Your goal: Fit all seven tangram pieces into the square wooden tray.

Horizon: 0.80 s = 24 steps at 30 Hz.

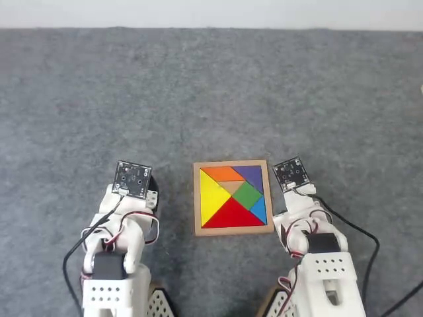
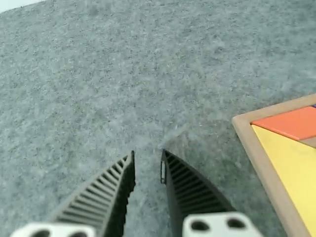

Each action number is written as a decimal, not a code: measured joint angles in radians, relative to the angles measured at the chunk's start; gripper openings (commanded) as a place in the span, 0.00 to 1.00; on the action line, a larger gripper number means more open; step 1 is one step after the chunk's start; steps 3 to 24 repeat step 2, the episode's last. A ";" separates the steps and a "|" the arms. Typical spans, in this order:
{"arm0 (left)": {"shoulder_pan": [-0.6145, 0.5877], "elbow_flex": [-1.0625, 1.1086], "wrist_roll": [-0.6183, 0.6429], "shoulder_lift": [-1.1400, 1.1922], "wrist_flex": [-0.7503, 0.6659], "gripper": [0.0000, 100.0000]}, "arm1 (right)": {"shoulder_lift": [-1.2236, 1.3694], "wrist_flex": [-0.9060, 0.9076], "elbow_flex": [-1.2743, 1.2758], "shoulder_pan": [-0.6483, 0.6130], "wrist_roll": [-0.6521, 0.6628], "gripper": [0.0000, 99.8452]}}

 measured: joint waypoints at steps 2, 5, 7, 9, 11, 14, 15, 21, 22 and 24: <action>0.000 0.000 0.000 0.000 0.000 0.09 | 0.000 0.000 0.000 0.000 0.000 0.02; 0.000 0.000 0.000 0.000 0.000 0.09 | 0.000 0.000 0.000 0.000 0.000 0.02; 0.000 0.000 0.000 0.000 0.000 0.09 | 0.000 0.000 0.000 0.000 0.000 0.02; 0.000 0.000 0.000 0.000 0.000 0.09 | 0.000 0.000 0.000 0.000 0.000 0.02; 0.000 0.000 0.000 0.000 0.000 0.09 | 0.000 0.000 0.000 0.000 0.000 0.02; 0.000 0.000 0.000 0.000 0.000 0.09 | 0.000 0.000 0.000 0.000 0.000 0.02; 0.000 0.000 0.000 0.000 0.000 0.09 | 0.000 0.000 0.000 0.000 0.000 0.02; 0.000 0.000 0.000 0.000 0.000 0.09 | 0.000 0.000 0.000 0.000 0.000 0.02; 0.000 0.000 0.000 0.000 0.000 0.09 | 0.000 0.000 0.000 0.000 0.000 0.02; 0.000 0.000 0.000 0.000 0.000 0.09 | 0.000 0.000 0.000 0.000 0.000 0.02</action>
